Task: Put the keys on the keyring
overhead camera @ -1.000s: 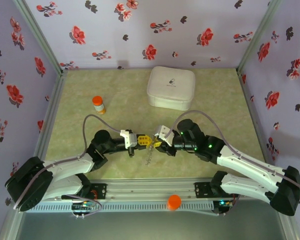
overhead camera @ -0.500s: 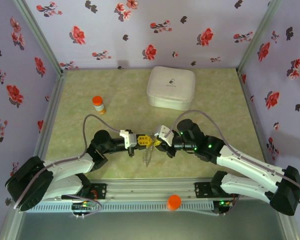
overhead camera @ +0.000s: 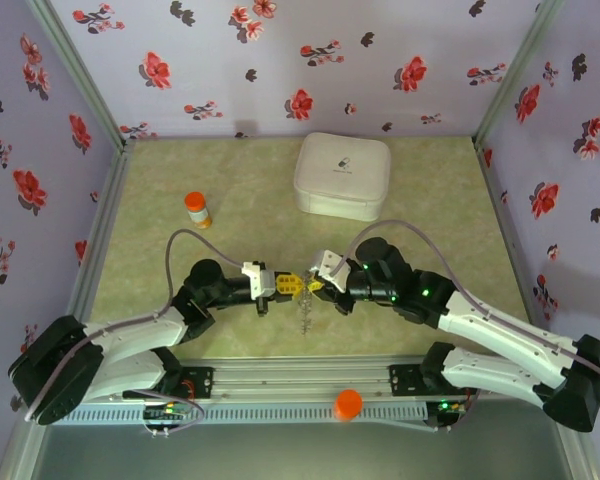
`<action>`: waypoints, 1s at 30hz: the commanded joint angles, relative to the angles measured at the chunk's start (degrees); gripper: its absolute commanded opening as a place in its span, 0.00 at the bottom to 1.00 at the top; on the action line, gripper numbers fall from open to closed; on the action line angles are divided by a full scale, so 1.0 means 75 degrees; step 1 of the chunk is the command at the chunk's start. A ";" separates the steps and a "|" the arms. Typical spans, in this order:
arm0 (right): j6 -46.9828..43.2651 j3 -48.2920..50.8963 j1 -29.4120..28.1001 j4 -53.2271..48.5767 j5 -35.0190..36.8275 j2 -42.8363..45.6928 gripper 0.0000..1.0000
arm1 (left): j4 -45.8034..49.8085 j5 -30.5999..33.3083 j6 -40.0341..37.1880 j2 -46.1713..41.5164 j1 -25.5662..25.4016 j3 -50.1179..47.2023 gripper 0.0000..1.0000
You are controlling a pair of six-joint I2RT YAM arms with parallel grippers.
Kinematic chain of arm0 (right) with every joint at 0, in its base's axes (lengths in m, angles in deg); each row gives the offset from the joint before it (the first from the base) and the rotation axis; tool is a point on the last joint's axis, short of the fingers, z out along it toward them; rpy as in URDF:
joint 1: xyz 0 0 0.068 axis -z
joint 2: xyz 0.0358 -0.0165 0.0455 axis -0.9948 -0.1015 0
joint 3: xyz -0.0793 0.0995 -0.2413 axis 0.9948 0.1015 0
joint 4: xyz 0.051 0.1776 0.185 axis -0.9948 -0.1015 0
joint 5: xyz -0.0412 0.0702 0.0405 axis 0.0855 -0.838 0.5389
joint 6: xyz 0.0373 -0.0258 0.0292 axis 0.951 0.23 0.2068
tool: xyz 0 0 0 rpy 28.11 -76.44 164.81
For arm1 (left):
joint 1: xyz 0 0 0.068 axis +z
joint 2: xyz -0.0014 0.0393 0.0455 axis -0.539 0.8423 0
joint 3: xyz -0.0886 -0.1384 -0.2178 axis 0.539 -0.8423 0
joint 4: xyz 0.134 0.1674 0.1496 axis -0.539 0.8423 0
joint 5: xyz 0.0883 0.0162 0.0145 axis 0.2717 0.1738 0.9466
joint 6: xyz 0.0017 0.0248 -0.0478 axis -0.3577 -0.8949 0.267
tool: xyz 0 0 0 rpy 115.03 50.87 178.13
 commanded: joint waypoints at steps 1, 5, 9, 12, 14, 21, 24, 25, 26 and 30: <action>-0.0233 -0.0373 -0.0078 -0.0113 0.0563 0.0285 0.00 | 0.0415 0.0062 -0.0477 -0.0283 0.0041 0.0235 0.00; -0.0409 -0.0517 -0.0134 -0.0291 0.0974 0.0431 0.00 | 0.1180 0.0101 -0.0856 -0.0438 0.0040 0.0365 0.00; -0.0514 -0.0785 -0.0265 -0.0458 0.1036 0.0349 0.00 | 0.1540 0.0127 -0.1031 -0.0436 0.0041 0.0430 0.00; -0.0542 -0.0962 -0.0416 -0.0473 0.1025 0.0201 0.00 | 0.1477 0.0279 -0.1033 -0.0414 0.0041 0.0392 0.20; -0.0541 -0.1050 -0.0462 -0.0449 0.1033 0.0139 0.00 | 0.1226 0.0537 -0.1014 -0.0488 0.0041 0.0266 0.41; -0.0696 -0.1713 -0.0581 -0.0650 0.1252 -0.0440 0.00 | -0.0557 0.3435 -0.0949 -0.1868 0.0076 -0.0857 0.95; -0.0661 -0.2069 -0.0746 -0.0464 0.1271 -0.0968 0.00 | -0.0756 0.5073 -0.0951 -0.2936 0.0099 -0.1203 0.98; -0.0622 -0.2203 -0.0829 -0.0366 0.1244 -0.1217 0.00 | -0.0592 0.5563 -0.0948 -0.3333 0.0111 -0.1238 0.98; -0.0637 -0.2344 -0.0913 -0.0270 0.1236 -0.1401 0.00 | -0.0469 0.5929 -0.0928 -0.3687 0.0119 -0.1263 0.99; -0.0483 -0.2836 -0.1122 0.0471 0.1041 -0.2322 0.00 | 0.0194 0.7141 -0.0902 -0.4991 0.0168 -0.1218 0.99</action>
